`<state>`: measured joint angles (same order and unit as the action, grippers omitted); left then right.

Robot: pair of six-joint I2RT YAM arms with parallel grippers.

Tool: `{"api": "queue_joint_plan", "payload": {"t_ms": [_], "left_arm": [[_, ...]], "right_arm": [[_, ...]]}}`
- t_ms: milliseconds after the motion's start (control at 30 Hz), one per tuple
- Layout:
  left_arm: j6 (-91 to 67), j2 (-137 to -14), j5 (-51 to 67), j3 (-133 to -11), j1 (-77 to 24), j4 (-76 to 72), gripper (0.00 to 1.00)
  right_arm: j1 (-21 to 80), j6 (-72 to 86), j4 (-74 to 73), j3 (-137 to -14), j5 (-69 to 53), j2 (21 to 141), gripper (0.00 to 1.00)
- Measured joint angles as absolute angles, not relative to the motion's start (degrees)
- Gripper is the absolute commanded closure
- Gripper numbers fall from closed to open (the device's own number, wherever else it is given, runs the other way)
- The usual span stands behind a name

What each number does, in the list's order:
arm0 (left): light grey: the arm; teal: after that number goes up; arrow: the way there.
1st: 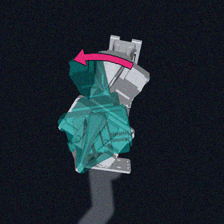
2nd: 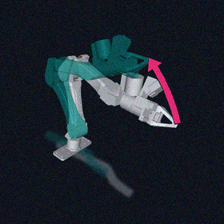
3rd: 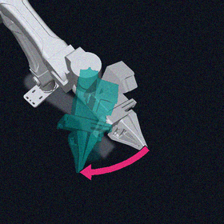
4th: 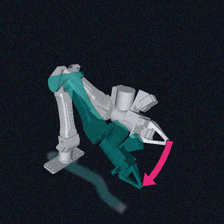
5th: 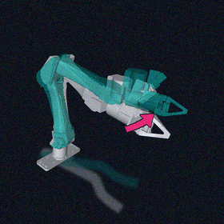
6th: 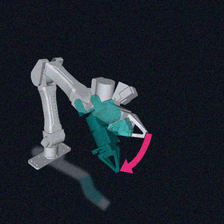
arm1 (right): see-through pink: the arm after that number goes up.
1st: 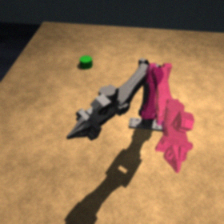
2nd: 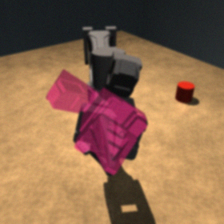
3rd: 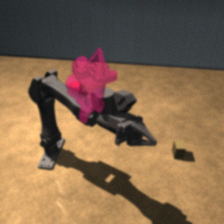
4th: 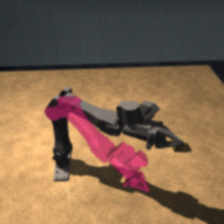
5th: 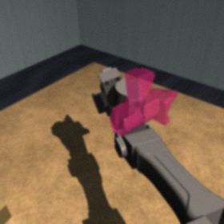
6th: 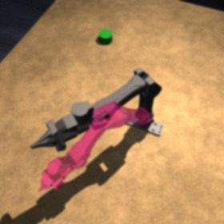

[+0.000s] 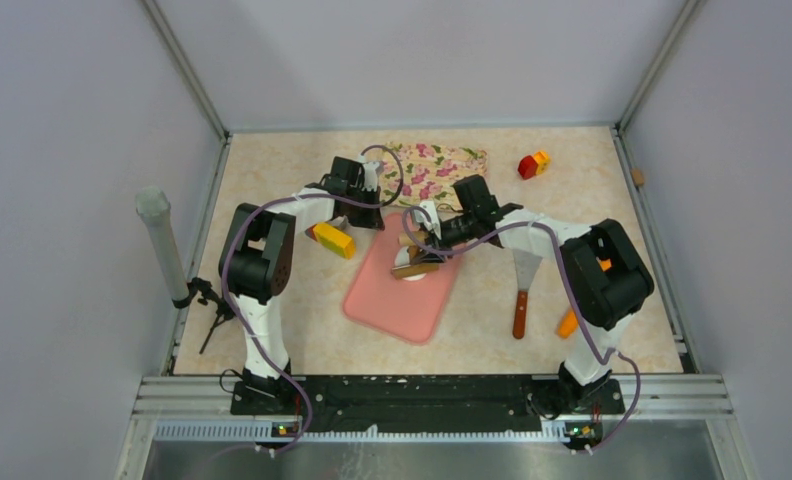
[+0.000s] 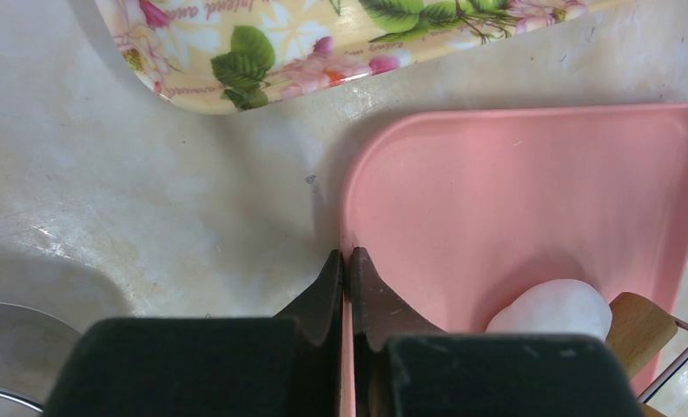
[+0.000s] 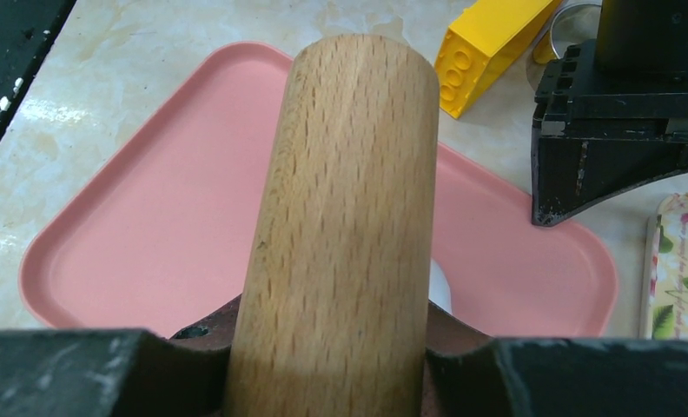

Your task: Roll out the dumpling wrappers from the dough

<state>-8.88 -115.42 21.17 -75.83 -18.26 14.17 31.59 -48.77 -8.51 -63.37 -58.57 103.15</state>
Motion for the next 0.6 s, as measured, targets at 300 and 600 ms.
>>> {"api": "queue_joint_plan", "payload": {"t_ms": [300,600], "left_arm": [[-8.9,-115.4,21.2,-75.8,-18.3,14.2,1.0],[-8.9,-115.4,21.2,-75.8,-18.3,14.2,1.0]], "right_arm": [[31.6,-48.5,-9.1,-63.4,-58.6,103.2,1.0],[31.6,-49.4,-10.1,-63.4,-58.8,103.2,1.0]]}}
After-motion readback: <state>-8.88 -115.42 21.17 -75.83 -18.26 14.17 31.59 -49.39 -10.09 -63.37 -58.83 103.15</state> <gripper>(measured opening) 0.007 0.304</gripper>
